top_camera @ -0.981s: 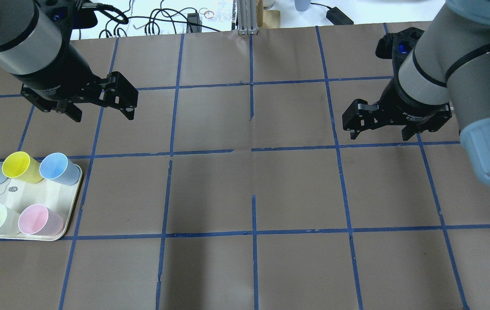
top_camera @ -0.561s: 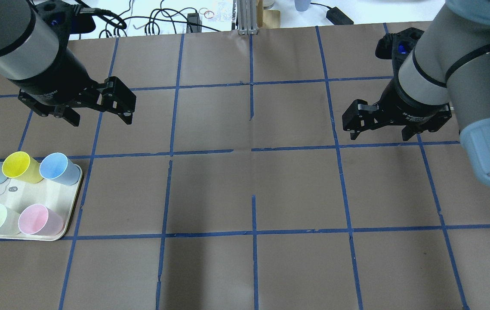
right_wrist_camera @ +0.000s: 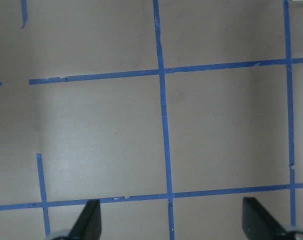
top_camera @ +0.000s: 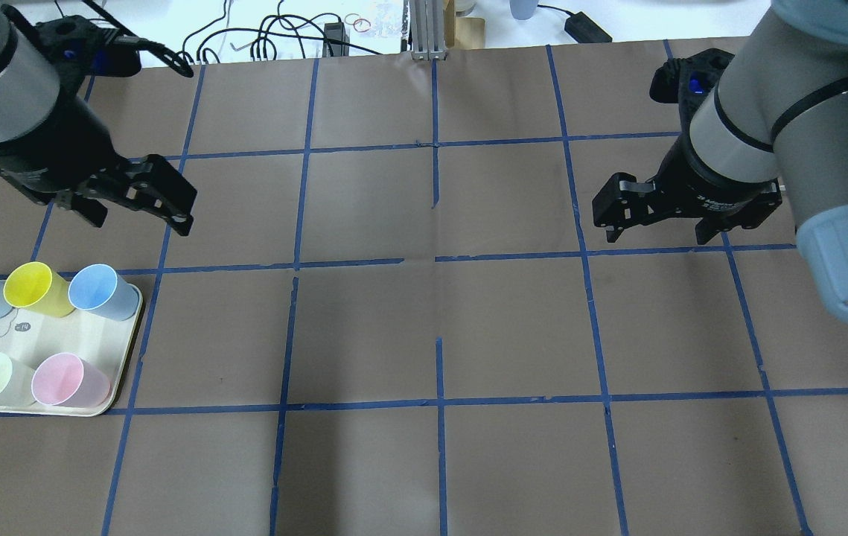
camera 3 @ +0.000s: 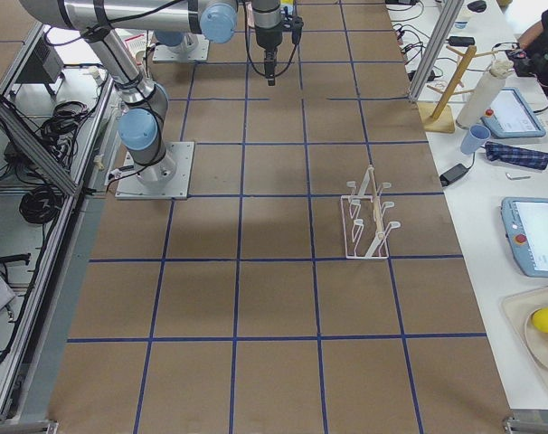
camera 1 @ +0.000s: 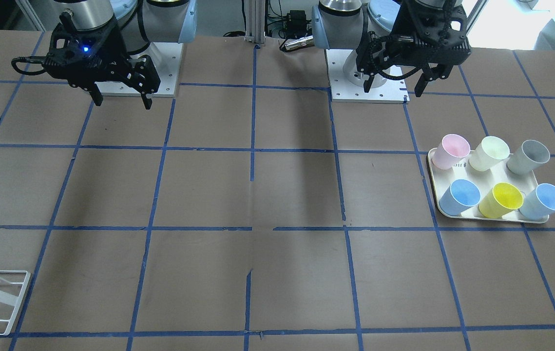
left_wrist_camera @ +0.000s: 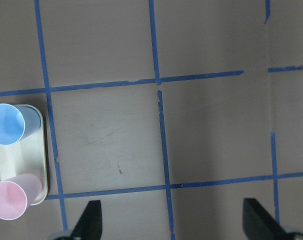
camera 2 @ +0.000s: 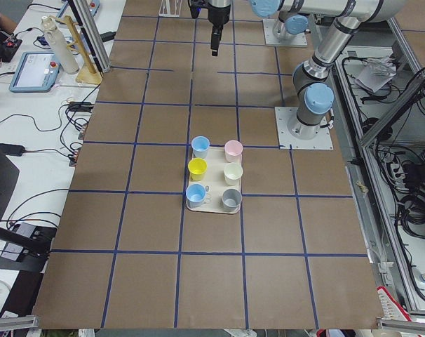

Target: Transfer IKEA cup to right arm and place on rack

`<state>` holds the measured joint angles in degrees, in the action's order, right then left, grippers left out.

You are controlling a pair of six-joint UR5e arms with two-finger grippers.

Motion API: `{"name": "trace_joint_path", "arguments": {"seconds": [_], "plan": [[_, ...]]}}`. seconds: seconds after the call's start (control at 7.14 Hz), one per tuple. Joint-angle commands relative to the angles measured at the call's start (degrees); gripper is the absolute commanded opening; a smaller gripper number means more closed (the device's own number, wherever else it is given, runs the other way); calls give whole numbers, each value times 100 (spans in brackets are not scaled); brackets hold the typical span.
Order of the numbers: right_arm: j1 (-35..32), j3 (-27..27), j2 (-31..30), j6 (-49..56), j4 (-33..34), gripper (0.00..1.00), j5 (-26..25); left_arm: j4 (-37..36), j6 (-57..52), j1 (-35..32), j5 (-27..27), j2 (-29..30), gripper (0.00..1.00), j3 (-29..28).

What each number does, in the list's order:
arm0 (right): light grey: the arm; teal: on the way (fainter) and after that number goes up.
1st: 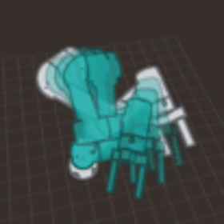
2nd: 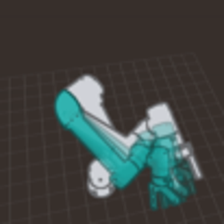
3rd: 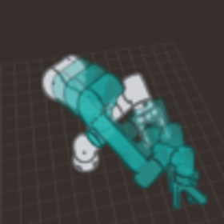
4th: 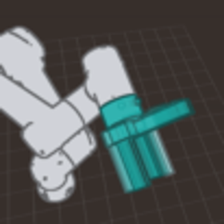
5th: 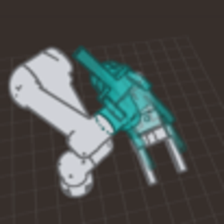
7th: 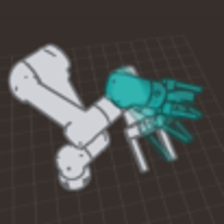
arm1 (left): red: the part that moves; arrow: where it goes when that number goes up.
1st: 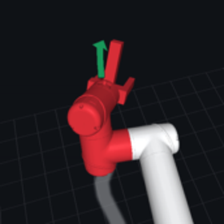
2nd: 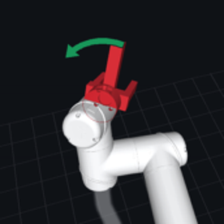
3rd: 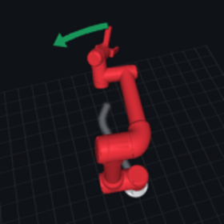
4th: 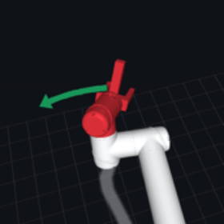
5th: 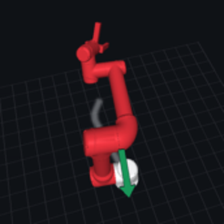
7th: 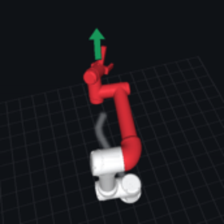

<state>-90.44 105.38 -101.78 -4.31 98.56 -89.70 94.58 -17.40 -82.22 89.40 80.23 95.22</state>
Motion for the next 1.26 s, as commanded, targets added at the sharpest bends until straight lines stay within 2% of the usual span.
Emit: {"name": "trace_joint_path", "arguments": {"seconds": [0.0, 0.28, 0.56, 0.84, 0.98, 1.12], "plan": [[17, 9, 0, 1, -4, 100, 22, 69, -1392, 1072, -315, 63, 100, 198], [9, 0, 0, 1, -4, 100, -13, -71, -2947, 1855, -318, 186, 100, 592], [0, 44, 0, -8, -73, 100, 74, -857, -4652, 2646, -283, 335, 100, 1277], [0, 35, 17, -17, -153, 100, 678, -1878, -5954, 3175, -221, 502, 100, 1841], [9, 27, 26, -43, -170, 100, 1204, -1917, -6003, 3325, -230, 642, 100, 1895], [9, 35, 53, -61, -188, 100, 1740, -1926, -6003, 3353, -12, 835, 100, 1904]]}}
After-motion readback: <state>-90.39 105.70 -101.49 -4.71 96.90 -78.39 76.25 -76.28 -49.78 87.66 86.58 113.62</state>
